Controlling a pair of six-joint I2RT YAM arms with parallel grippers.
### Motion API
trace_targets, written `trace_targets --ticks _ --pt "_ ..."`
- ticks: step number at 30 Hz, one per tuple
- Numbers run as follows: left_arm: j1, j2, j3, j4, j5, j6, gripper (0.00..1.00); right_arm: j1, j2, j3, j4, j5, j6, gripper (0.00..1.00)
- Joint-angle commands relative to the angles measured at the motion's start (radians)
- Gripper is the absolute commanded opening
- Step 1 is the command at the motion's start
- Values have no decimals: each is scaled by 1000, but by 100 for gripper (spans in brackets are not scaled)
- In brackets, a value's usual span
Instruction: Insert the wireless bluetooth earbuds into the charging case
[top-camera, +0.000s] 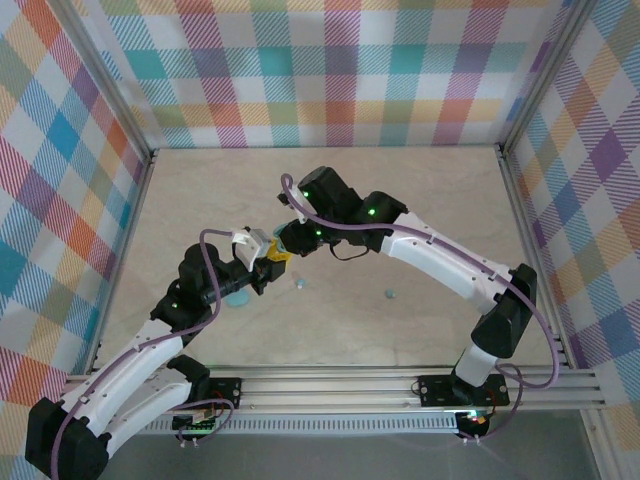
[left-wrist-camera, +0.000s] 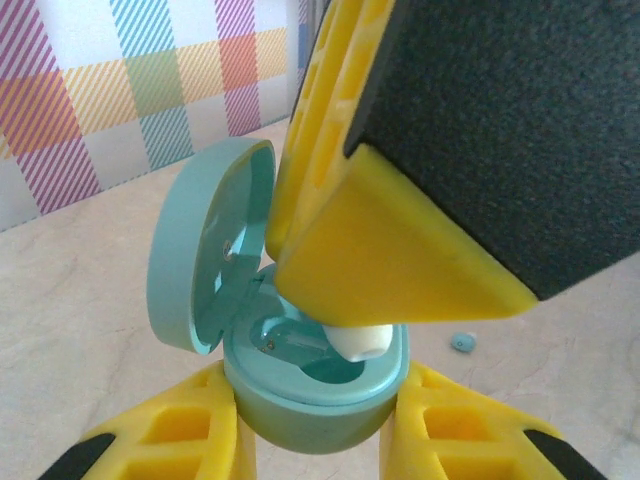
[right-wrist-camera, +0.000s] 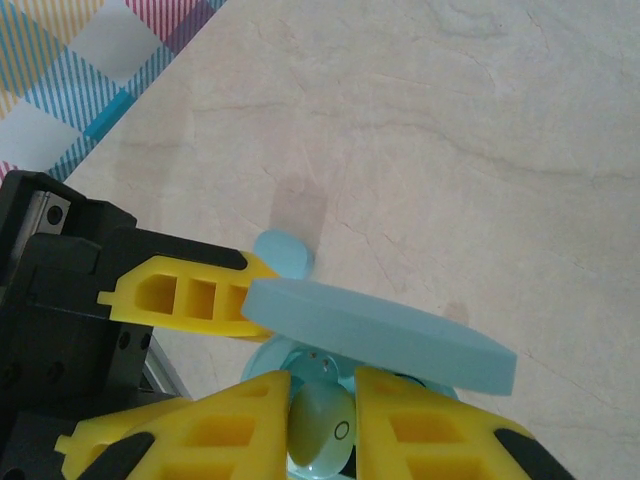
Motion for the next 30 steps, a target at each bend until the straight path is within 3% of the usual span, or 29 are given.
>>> trace_targets --ticks 1,9,16,30 --pt "-11 -17 21 12 35 -7 0 8 19 36 -12 8 -5 21" --pt "-11 -27 16 9 31 -7 0 13 31 44 -25 13 -3 22" --pt "-11 -21 18 11 29 -7 0 17 34 58 -48 -4 0 31" --pt "-11 -19 18 9 25 -7 0 15 -29 83 -49 -30 52 37"
